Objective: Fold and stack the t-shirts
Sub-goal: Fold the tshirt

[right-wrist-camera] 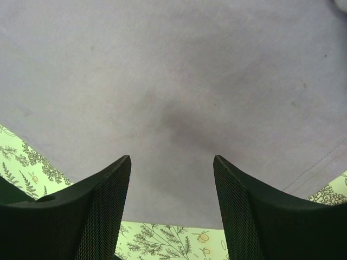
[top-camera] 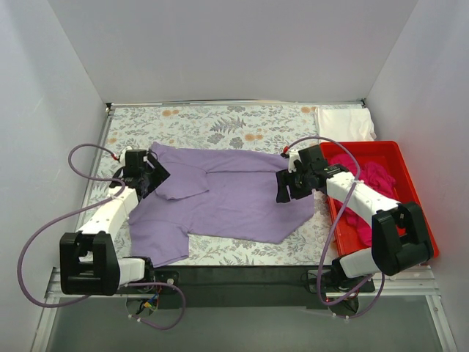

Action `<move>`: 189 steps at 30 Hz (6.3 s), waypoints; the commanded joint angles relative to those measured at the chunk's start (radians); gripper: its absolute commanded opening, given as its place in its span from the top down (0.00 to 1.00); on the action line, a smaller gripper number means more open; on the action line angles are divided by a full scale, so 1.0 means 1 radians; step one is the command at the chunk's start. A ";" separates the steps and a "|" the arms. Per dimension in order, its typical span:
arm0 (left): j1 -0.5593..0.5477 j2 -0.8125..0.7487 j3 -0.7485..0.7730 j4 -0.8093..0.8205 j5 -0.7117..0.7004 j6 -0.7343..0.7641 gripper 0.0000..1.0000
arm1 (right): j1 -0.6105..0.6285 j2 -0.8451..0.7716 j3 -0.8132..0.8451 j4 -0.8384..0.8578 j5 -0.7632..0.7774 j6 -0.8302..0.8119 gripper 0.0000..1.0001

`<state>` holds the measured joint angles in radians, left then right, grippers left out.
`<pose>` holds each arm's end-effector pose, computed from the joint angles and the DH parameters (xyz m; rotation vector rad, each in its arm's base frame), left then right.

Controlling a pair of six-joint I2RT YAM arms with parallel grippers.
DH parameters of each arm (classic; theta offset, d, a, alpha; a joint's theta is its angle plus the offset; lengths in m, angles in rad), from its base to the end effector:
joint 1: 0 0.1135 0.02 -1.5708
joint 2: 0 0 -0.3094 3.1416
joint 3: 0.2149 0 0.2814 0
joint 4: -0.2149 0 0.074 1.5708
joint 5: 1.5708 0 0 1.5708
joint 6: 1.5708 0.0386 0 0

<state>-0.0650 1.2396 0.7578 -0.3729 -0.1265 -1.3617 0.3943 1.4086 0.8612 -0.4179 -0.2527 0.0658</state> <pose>0.2643 -0.0123 0.2472 -1.5427 1.9391 -0.4879 0.2727 0.1239 0.2354 -0.5196 2.5130 0.4998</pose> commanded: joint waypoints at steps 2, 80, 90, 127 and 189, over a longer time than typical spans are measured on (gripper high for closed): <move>0.062 0.040 -0.055 0.138 0.067 -0.028 0.34 | 0.003 -0.031 -0.013 -0.004 -0.034 -0.024 0.42; 0.156 0.822 0.742 0.049 0.027 0.131 0.47 | -0.012 0.199 0.256 0.010 0.109 0.098 0.46; 0.154 0.847 0.690 0.081 -0.033 0.138 0.60 | -0.020 0.228 0.260 0.014 0.107 0.100 0.47; -0.177 0.360 0.440 -0.003 -0.006 0.372 0.36 | -0.187 0.512 0.642 0.071 0.202 0.066 0.57; -0.219 0.397 0.359 -0.120 -0.120 0.205 0.30 | -0.172 0.356 0.412 0.011 0.098 0.112 0.62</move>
<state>-0.3023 1.6577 1.0893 -0.4915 -0.1783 -1.1465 0.2104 1.8046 1.3540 -0.3653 -0.1528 0.1257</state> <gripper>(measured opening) 0.704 0.379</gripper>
